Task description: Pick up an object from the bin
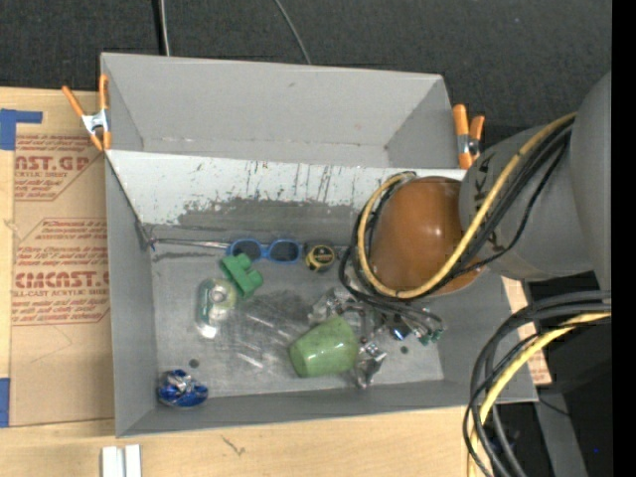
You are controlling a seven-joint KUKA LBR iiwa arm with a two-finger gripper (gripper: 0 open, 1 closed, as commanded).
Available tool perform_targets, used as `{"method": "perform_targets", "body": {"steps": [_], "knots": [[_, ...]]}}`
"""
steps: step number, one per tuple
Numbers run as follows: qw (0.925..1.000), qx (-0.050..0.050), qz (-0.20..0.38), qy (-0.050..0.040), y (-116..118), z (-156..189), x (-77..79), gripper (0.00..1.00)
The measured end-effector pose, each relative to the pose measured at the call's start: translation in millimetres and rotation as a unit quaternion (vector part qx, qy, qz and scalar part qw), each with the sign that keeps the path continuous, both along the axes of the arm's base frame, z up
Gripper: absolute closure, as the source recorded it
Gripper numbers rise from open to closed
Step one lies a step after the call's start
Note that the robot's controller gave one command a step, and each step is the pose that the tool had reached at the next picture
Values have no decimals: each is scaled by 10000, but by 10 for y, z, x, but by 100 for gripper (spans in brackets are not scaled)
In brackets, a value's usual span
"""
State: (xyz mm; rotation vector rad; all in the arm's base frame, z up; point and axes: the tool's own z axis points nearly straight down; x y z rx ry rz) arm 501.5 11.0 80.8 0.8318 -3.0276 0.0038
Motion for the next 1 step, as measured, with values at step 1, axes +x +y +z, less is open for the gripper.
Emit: {"method": "perform_targets", "body": {"steps": [1], "knots": [[10000,3,15,0,17,-5,4,100]]}}
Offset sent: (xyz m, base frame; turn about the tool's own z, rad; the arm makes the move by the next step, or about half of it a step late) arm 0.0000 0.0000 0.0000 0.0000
